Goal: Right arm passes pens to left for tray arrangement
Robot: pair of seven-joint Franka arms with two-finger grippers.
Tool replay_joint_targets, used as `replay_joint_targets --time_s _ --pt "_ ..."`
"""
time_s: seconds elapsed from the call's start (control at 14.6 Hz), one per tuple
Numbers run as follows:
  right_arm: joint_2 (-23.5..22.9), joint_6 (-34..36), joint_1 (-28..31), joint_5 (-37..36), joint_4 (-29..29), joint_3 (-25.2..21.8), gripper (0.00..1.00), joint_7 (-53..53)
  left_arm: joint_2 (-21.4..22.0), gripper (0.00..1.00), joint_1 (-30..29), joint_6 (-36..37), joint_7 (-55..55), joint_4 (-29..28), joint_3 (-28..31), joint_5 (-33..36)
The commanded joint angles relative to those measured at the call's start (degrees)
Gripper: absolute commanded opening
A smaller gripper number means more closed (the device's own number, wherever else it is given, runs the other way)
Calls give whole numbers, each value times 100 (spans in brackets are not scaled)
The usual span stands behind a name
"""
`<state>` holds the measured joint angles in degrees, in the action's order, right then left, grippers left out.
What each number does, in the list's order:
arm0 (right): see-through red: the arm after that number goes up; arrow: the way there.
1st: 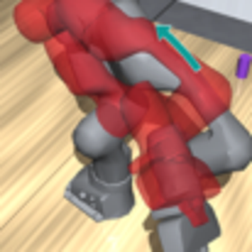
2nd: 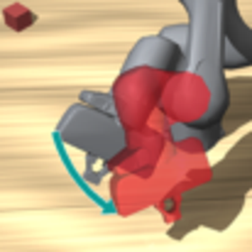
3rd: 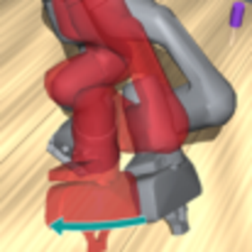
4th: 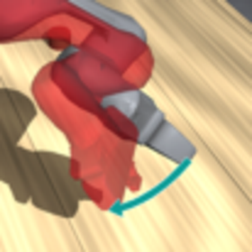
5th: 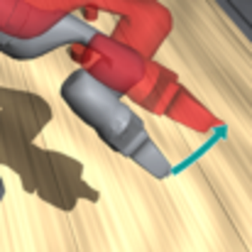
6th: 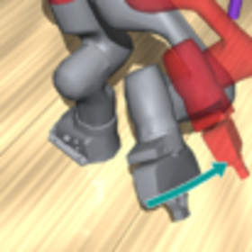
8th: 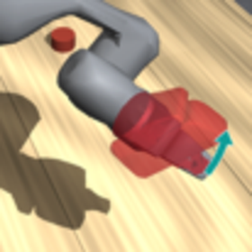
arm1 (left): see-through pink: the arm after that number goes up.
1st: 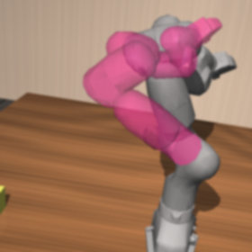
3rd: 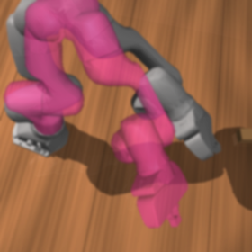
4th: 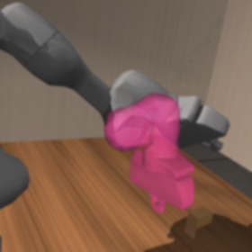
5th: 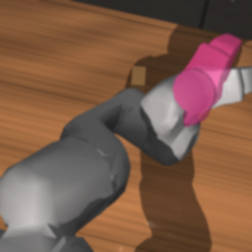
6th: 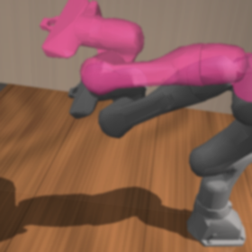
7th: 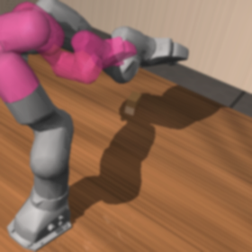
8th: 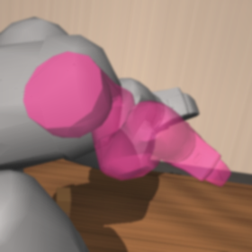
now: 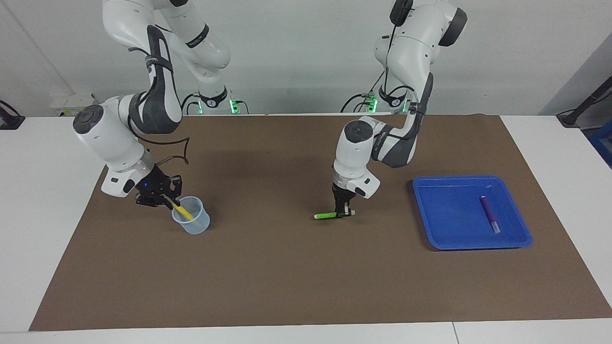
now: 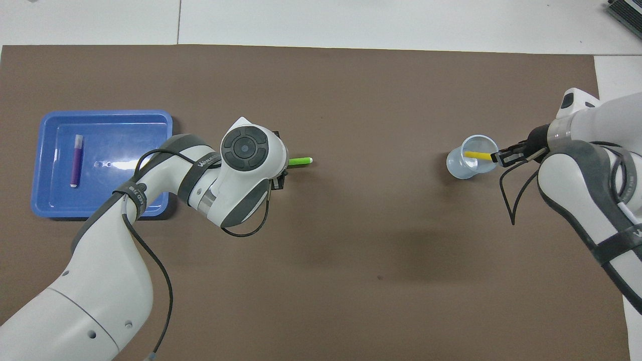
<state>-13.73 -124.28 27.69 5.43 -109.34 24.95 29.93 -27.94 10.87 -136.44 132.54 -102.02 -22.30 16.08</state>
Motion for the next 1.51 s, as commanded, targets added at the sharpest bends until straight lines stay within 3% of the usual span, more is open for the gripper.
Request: replay_joint_targets --time_s 0.0,0.14,1.03,1.3,1.44 --pt "28 132 44 -77 44 28 0 39 113 0 -85 -49 35 -81 -11 9" --pt "20 202 53 -77 79 28 0 39 149 0 -120 21 -403 -55 -64 -8" --pt "151 519 35 -86 325 28 0 4 676 0 -252 -5 -650 -248 -249 -43" --pt "239 632 35 -95 334 28 0 4 694 0 -427 397 -1772 -248 -354 -122" --pt "336 773 26 -95 343 37 0 4 825 0 -812 933 -3069 -187 -459 -768"
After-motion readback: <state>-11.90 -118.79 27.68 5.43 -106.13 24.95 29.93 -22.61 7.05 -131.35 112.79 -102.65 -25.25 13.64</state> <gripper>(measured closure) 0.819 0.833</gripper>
